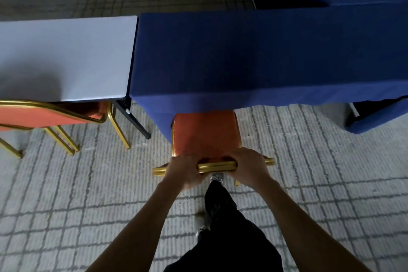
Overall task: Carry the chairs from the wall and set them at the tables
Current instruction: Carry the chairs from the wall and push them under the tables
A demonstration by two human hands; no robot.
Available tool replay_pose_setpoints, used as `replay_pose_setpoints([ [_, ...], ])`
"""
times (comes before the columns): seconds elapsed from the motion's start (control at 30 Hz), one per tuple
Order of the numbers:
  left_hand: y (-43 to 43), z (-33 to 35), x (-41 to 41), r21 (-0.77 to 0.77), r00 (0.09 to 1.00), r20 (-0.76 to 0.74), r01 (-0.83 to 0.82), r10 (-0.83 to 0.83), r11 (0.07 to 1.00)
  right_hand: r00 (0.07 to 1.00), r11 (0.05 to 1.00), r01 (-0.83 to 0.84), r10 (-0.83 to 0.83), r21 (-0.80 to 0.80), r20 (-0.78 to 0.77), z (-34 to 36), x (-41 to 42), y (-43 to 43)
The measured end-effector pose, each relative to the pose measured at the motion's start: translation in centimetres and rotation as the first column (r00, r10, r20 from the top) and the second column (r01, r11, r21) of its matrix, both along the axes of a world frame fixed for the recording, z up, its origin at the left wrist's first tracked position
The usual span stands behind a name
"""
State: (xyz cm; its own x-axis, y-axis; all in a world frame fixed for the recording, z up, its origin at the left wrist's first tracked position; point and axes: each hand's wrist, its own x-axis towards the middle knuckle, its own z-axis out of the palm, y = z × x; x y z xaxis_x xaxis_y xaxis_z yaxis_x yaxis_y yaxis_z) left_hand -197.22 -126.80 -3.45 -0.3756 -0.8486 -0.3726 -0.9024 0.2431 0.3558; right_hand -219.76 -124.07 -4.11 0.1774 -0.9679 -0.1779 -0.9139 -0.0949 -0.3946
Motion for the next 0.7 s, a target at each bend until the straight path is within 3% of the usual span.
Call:
replay_pose_setpoints([
  [0.1,4.2,-1.1,0.3,0.046,0.999,-0.033,-0.005,0.006,0.999,0.999,0.997,-0.038,0.037,0.061,0.012,-0.8,0.6,4.2],
  [0.33,7.6,-1.0,0.4,0.086,0.995,-0.049,-0.078,0.083,0.993,0.997,0.998,0.05,-0.048,-0.043,0.057,-1.7,1.7,8.1],
  [0.43,9.1,-0.8,0.7,0.099,0.963,-0.203,-0.162,0.179,0.982,0.991,0.995,0.089,-0.084,-0.041,0.1,-2.2,1.9,8.9],
  [0.5,10.6,-1.2,1.5,0.172,0.858,-0.409,-0.263,0.311,0.949,0.973,0.99,0.129,-0.115,-0.054,0.202,-2.7,1.8,10.2],
  [0.57,11.8,-1.2,2.1,0.309,0.677,-0.547,-0.383,0.492,0.87,0.902,0.962,0.262,-0.215,-0.077,0.375,-2.2,2.1,11.9],
  [0.63,12.5,-0.3,2.4,0.442,0.476,-0.556,-0.525,0.681,0.727,0.729,0.886,0.464,-0.384,0.003,0.566,-0.5,3.1,13.7],
  [0.7,12.7,0.6,2.7,0.545,0.273,-0.533,-0.614,0.801,0.571,0.547,0.821,0.549,-0.497,0.159,0.674,1.0,4.3,15.0],
])
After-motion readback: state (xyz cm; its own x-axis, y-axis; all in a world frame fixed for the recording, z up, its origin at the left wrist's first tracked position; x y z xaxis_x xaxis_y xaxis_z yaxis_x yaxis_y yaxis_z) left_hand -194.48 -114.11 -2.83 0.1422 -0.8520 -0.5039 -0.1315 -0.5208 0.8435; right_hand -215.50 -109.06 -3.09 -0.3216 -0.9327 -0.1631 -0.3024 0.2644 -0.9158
